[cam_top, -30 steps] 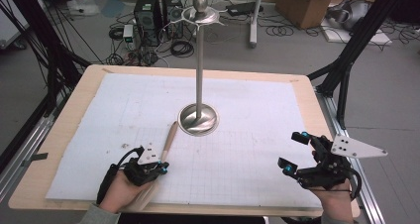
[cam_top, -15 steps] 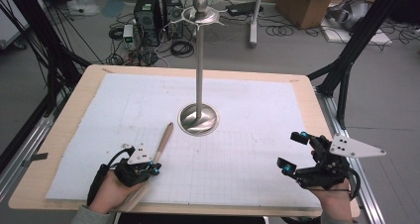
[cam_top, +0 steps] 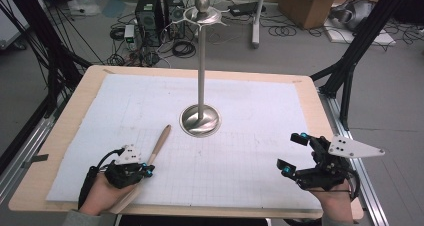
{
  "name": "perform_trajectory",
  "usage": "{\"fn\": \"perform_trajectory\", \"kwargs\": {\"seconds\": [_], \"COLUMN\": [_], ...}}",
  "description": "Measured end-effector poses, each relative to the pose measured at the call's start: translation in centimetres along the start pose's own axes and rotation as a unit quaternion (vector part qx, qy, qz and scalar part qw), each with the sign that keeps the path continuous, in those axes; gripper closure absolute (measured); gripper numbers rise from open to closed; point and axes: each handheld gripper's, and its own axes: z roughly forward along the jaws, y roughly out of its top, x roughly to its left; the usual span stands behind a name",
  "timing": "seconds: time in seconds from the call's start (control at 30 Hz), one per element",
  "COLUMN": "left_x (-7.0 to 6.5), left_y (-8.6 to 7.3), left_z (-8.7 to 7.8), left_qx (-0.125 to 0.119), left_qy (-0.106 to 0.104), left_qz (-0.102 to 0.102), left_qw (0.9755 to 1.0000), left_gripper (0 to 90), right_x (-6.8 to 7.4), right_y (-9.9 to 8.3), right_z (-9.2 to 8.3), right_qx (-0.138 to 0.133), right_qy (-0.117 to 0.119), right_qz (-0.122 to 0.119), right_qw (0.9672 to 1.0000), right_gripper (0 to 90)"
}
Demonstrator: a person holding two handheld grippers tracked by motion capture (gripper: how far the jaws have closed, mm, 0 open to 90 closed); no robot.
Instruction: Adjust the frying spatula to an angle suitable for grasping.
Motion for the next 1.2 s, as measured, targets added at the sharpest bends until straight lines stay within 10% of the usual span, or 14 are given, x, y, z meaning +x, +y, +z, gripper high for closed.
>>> {"fn": "perform_trajectory", "kwargs": {"seconds": [0.33,1.2], "left_x": [1.8,6.0], "left_y": [0.8,2.2], "left_z": [-1.4,2.1], "left_qx": [-0.091,-0.055], "left_qy": [0.029,0.059], "left_qz": [-0.048,-0.119], "left_qw": [0.9943,0.9897], "left_gripper": [89.8,89.7], "right_x": [-0.1,-0.4], "right_y": [-0.1,-0.1], "right_z": [-0.2,-1.0], "right_qx": [0.001,-0.012], "right_qy": [-0.004,-0.011], "right_qz": [0.004,0.005], "right_qw": [1.0000,0.9999], "right_gripper": [6.0,6.0]}}
